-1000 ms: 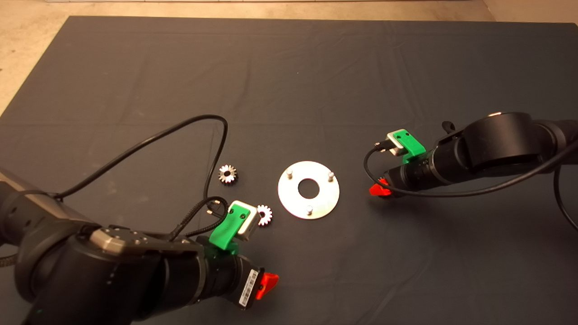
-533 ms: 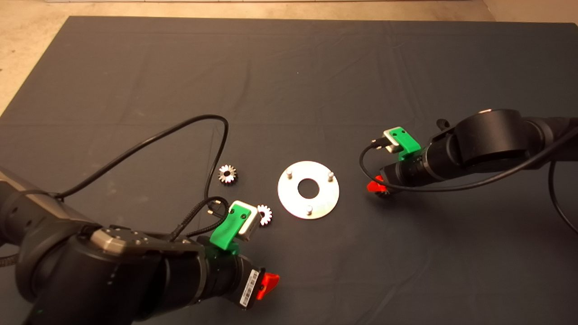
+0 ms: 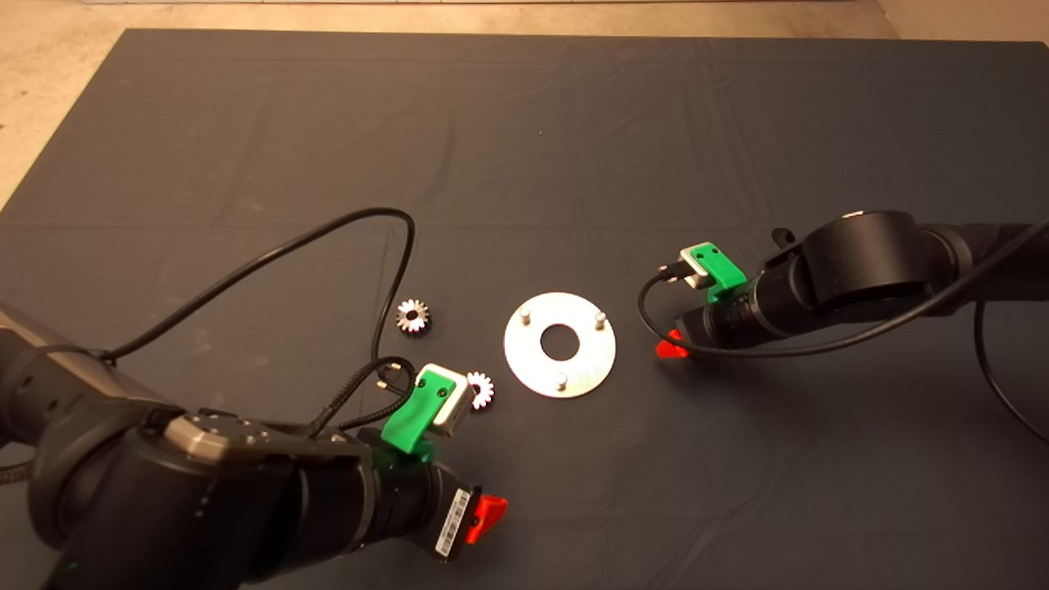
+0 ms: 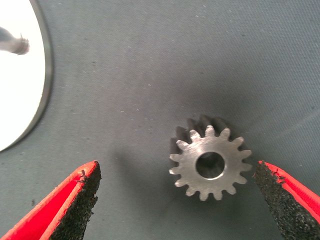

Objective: Install three planetary gears onto the carrier pins

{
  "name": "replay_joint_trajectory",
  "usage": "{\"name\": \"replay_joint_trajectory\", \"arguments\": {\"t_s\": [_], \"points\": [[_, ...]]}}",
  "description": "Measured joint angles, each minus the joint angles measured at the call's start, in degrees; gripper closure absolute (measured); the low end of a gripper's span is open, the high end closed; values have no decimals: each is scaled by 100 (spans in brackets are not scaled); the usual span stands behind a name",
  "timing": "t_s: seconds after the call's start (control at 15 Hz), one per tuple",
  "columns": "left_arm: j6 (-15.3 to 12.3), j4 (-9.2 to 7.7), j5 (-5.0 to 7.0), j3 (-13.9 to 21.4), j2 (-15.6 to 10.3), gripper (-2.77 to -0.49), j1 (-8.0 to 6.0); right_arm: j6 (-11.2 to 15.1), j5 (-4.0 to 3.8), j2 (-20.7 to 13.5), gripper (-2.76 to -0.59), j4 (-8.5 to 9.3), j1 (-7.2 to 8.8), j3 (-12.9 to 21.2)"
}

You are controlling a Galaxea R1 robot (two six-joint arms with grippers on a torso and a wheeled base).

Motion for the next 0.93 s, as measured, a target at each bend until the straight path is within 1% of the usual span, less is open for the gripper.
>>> {"name": "replay_joint_trajectory", "arguments": {"t_s": [0.13, 0.53, 0.6, 0.67, 0.93], "points": [[0, 0, 0, 0, 0, -233, 0, -2, 0, 0, -215, 0, 0, -11], [0, 1, 0, 0, -1, -233, 0, -22, -3, -45, -214, -2, -2, -86], [2, 4, 0, 0, 0, -233, 0, -22, -4, -48, -212, 0, -2, -86], [0, 4, 0, 0, -2, -233, 0, -22, -4, -50, -205, 0, -2, -86], [0, 4, 0, 0, -2, -233, 0, -22, -4, -61, -199, 0, -55, -91]]}}
